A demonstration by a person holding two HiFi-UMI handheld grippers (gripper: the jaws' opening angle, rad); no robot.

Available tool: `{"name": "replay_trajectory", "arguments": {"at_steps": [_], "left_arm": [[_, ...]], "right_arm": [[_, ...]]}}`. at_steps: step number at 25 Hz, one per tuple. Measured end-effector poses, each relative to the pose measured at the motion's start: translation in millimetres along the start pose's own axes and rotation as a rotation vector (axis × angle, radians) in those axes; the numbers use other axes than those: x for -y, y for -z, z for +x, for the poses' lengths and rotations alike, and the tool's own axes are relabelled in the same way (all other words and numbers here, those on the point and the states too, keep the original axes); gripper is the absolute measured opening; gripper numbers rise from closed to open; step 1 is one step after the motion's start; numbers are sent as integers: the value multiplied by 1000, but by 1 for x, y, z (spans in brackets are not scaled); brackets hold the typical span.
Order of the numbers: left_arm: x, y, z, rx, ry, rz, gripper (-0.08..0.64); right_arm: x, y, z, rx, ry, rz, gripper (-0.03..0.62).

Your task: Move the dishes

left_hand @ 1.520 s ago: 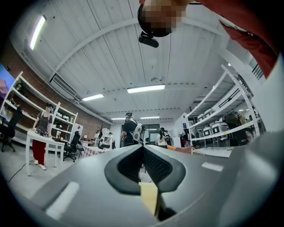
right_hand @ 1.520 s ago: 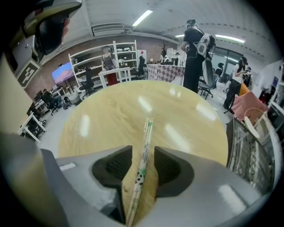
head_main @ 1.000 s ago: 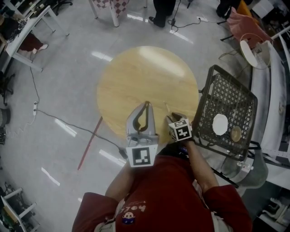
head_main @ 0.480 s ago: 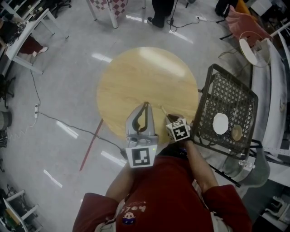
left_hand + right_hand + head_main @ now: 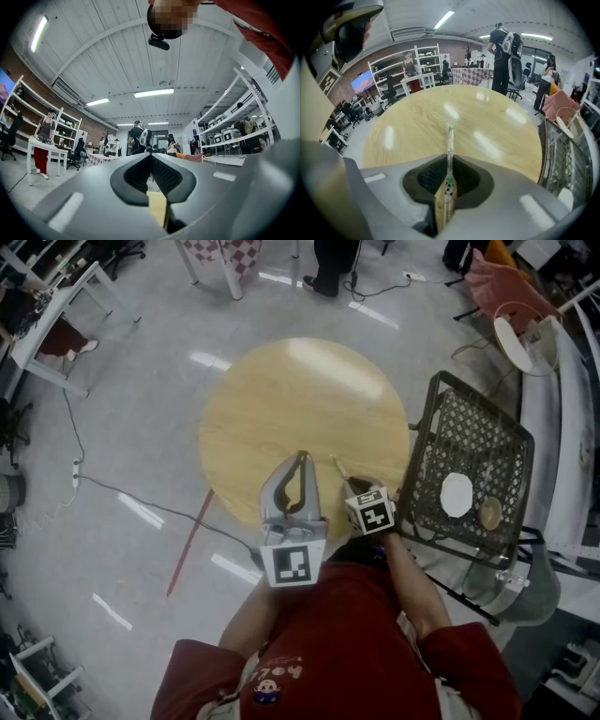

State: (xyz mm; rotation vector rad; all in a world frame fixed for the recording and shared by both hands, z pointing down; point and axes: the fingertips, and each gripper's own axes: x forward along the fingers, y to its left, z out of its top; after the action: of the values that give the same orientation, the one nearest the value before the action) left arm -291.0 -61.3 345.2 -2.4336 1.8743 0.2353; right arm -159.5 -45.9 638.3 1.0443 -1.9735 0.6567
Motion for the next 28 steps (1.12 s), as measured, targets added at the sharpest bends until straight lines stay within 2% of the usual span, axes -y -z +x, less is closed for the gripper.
{"name": "replay_trajectory", "arguments": {"at_steps": [6, 19, 28], "left_arm": [[6, 1, 5, -4, 10, 1, 6], [39, -4, 19, -7, 89, -2, 6], [64, -11, 30, 1, 154, 10, 6]], "right_arm": [[14, -8, -9, 49, 26, 16, 40], [31, -69, -78, 273, 85, 48, 38], [50, -126, -165, 574, 203, 48, 38]]}}
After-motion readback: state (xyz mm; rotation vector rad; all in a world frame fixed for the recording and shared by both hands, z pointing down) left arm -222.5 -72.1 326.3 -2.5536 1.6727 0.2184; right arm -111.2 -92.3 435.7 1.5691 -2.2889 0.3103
